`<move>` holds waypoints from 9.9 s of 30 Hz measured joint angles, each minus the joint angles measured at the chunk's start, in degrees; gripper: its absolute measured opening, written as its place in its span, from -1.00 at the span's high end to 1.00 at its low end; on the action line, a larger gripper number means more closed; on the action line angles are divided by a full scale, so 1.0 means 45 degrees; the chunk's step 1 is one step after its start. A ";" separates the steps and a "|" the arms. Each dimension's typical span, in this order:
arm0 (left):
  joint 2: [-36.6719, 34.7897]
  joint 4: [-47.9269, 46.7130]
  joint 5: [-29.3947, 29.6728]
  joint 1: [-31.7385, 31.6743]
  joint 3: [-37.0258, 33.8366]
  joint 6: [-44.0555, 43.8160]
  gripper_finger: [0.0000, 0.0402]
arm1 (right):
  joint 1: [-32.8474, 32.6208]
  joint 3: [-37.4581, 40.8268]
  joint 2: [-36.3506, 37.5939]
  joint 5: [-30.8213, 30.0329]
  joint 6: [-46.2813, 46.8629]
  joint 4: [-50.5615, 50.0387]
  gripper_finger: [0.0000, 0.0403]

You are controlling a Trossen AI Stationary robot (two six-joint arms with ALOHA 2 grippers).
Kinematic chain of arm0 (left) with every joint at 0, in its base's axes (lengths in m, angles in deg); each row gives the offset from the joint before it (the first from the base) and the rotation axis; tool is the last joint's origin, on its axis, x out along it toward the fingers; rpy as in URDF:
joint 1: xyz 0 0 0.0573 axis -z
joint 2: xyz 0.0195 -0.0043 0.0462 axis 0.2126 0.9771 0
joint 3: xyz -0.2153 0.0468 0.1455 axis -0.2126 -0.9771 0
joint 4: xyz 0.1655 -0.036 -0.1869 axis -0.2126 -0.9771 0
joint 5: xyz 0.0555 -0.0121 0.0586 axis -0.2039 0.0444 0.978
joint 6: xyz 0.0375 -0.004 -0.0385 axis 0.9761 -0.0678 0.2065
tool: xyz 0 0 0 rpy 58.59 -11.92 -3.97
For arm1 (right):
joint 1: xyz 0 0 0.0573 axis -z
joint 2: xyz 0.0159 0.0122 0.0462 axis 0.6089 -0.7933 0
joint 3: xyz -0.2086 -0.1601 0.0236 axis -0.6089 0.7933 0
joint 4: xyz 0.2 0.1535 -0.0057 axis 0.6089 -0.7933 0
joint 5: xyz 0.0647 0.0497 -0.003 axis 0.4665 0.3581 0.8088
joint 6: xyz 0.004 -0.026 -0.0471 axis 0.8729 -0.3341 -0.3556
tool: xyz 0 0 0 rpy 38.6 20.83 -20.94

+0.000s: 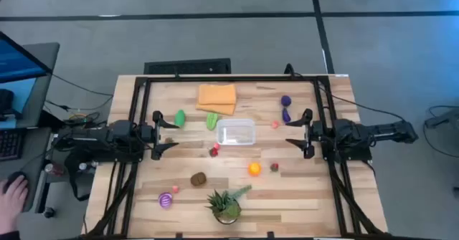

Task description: Pick and placing Produce into tupperware

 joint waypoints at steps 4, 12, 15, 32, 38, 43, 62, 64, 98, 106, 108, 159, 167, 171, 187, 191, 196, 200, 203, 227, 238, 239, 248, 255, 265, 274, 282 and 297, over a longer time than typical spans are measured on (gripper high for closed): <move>0.0003 0.0005 0.0000 0.0000 0.0000 0.0000 -0.46 | 0.0002 0.0001 -0.0004 0.0000 0.0000 -0.0002 -0.47; 0.0003 0.0002 -0.0005 -0.0003 0.0000 0.0000 -0.46 | 0.0002 0.0000 0.0000 0.0000 0.0000 0.0001 -0.47; 0.0000 0.0000 -0.0004 -0.0004 0.0005 0.0000 -0.46 | 0.0001 0.0002 0.0000 0.0000 0.0000 0.0001 -0.47; 0.0003 0.0002 0.0000 -0.0005 0.0000 0.0000 -0.46 | 0.0002 0.0002 -0.0002 0.0000 0.0000 0.0002 -0.47; 0.0000 0.0001 -0.0004 -0.0004 0.0001 0.0000 -0.46 | 0.0002 0.0000 -0.0001 0.0000 0.0000 -0.0002 -0.47; 0.0000 0.0004 0.0000 0.0000 0.0005 0.0000 -0.46 | -0.0002 0.0004 -0.0004 0.0000 0.0000 0.0001 -0.47; 0.0001 0.0003 -0.0002 -0.0003 0.0002 0.0000 -0.46 | 0.0000 0.0000 0.0000 0.0000 0.0000 -0.0001 -0.47; 0.0001 0.0005 -0.0001 -0.0005 0.0001 0.0000 -0.46 | 0.0002 0.0005 0.0000 0.0000 0.0000 -0.0003 -0.47; 0.0005 0.0343 0.0214 -0.0005 0.0001 -0.1230 -0.46 | 0.0002 0.0000 -0.0005 -0.0048 0.2605 0.0002 -0.47; 0.0005 0.0345 0.1302 0.0000 0.0000 -0.0642 -0.46 | 0.0006 0.0003 0.0000 -0.0753 0.1415 0.0114 -0.47; 0.0005 0.0347 0.1998 -0.0005 0.0002 -0.0193 -0.46 | 0.0031 0.0005 0.0000 -0.0777 0.1414 0.0138 -0.47; 0.0431 0.0296 0.5892 -0.0009 0.0130 -0.0569 -0.46 | 0.0976 0.0000 0.0000 -0.1059 -0.0263 0.1481 -0.47; 0.0471 -0.0002 1.1122 -0.0014 0.0194 -0.3526 -0.46 | 0.1603 0.0005 0.0000 -0.1278 0.0325 0.1435 -0.47; 0.0471 0.0097 0.9632 -0.0014 0.0277 -0.4378 -0.46 | 0.1855 0.0004 0.0000 -0.1418 0.0300 0.1447 -0.47; 0.0915 0.1063 0.9942 -0.0019 0.1728 -0.4022 -0.46 | 0.1863 0.0002 0.0000 -0.1349 0.0397 0.1487 -0.47; 0.2120 0.1843 0.9443 -0.0019 0.2367 -0.4006 -0.46 | 0.1863 0.0000 -0.0001 -0.1349 0.0223 0.1596 -0.47; 0.4477 0.4719 0.7831 -0.0019 0.2978 -0.2472 -0.46 | 0.1863 0.0003 0.0000 -0.1349 0.0214 0.1995 -0.47; 0.6722 0.6916 0.7090 -0.0019 0.3426 -0.0914 -0.46 | 0.1863 0.0000 0.0000 -0.1350 0.0219 0.2294 -0.47; 0.8451 0.6734 0.8147 -0.0124 0.4100 -0.0650 -0.46 | 0.1863 0.0002 0.0000 -0.1346 0.0219 0.2333 -0.47; 1.6693 -1.3816 0.4951 -0.4864 1.4379 -0.7980 -0.46 | 0.1863 0.0000 -0.0005 -0.1350 0.0227 0.1785 -0.47; 1.8390 -1.5481 0.2867 -0.7164 1.4411 -0.7968 -0.46 | 0.1863 0.0001 -0.0001 -0.1350 0.0228 0.1763 -0.47; 1.8525 -1.5339 0.2660 -0.7300 1.4390 -0.7868 -0.46 | 0.1863 0.0000 -0.0002 -0.1350 0.0228 0.1765 -0.47; 1.9866 -1.4508 0.0603 -0.7922 1.4032 -0.7495 -0.46 | 0.1863 0.0002 -0.0005 -0.1350 0.0228 0.1527 -0.47; 2.1010 -1.4513 -0.0114 -0.7917 1.4032 -0.7647 -0.46 | 0.1863 0.0003 -0.0004 -0.1350 0.0223 0.1522 -0.47; 2.1463 -1.4219 -0.0211 -0.7885 1.4032 -0.7880 -0.46 | 0.1863 0.0001 -0.0003 -0.1350 0.0228 0.1522 -0.47; 2.1454 -1.2930 -0.0962 -0.7713 1.3028 -0.7995 -0.46 | 0.1863 0.0001 -0.0001 -0.1350 0.0325 0.1522 -0.47; 2.1454 -1.2291 -0.1030 -0.7786 1.1673 -0.7886 -0.46 | 0.1858 0.0002 -0.0002 -0.1350 0.0335 0.1574 -0.47; 2.1444 -1.1525 -0.0632 -0.7786 1.1409 -0.5962 -0.46 | 0.1858 0.0000 -0.0004 -0.1350 0.0665 0.1629 -0.47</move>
